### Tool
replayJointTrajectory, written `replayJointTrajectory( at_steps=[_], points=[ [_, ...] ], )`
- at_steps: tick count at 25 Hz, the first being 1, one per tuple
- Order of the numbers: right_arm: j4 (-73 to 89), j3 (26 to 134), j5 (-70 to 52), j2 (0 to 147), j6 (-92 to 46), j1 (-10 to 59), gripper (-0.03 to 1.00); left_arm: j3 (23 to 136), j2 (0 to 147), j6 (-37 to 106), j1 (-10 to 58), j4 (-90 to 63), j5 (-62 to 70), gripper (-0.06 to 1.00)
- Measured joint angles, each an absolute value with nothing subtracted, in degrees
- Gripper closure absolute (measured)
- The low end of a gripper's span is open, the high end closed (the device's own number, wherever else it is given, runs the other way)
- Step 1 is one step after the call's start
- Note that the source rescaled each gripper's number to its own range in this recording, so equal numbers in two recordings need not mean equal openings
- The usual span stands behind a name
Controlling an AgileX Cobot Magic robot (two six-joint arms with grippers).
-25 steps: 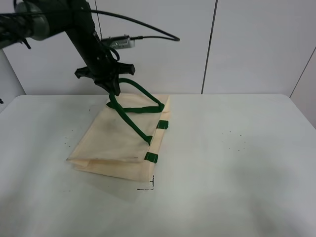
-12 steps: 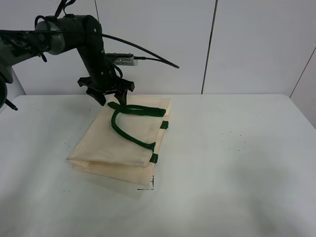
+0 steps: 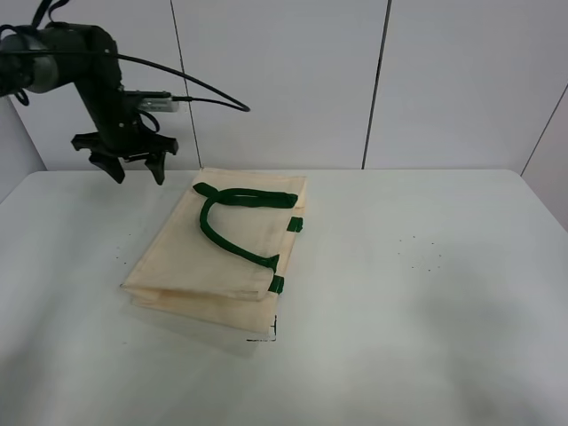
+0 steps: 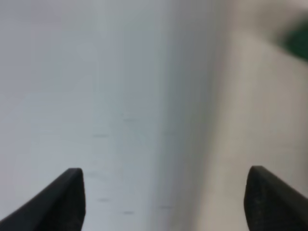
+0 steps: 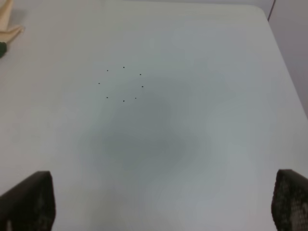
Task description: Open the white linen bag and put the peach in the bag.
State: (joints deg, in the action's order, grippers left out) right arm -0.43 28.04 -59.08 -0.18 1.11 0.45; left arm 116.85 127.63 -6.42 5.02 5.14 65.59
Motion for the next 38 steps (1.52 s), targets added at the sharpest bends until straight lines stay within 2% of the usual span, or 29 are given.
replayJointTrajectory(
  at_steps=[4, 8, 14, 27, 38],
  points=[
    [-0.43, 28.04, -59.08, -0.18, 1.11, 0.45, -0.03, 116.85, 127.63, -6.42, 0.16, 5.46, 67.49, -0.01],
    [-0.43, 28.04, -59.08, -0.18, 1.11, 0.45, -0.03, 115.77, 126.85, -5.83, -1.35, 3.09, 67.49, -0.01],
    [-0.43, 28.04, -59.08, -0.18, 1.11, 0.45, -0.03, 102.77, 116.23, -4.26, -1.35, 0.88, 67.49, -0.01],
    [-0.43, 28.04, -59.08, -0.18, 1.11, 0.45, -0.03, 59.84, 70.06, -3.19, -1.35, 3.30, 67.53, -0.01],
    [-0.43, 28.04, -59.08, -0.18, 1.11, 0.45, -0.03, 33.04, 29.14, -1.89, -1.35, 3.46, 62.04, -0.01]
  ],
)
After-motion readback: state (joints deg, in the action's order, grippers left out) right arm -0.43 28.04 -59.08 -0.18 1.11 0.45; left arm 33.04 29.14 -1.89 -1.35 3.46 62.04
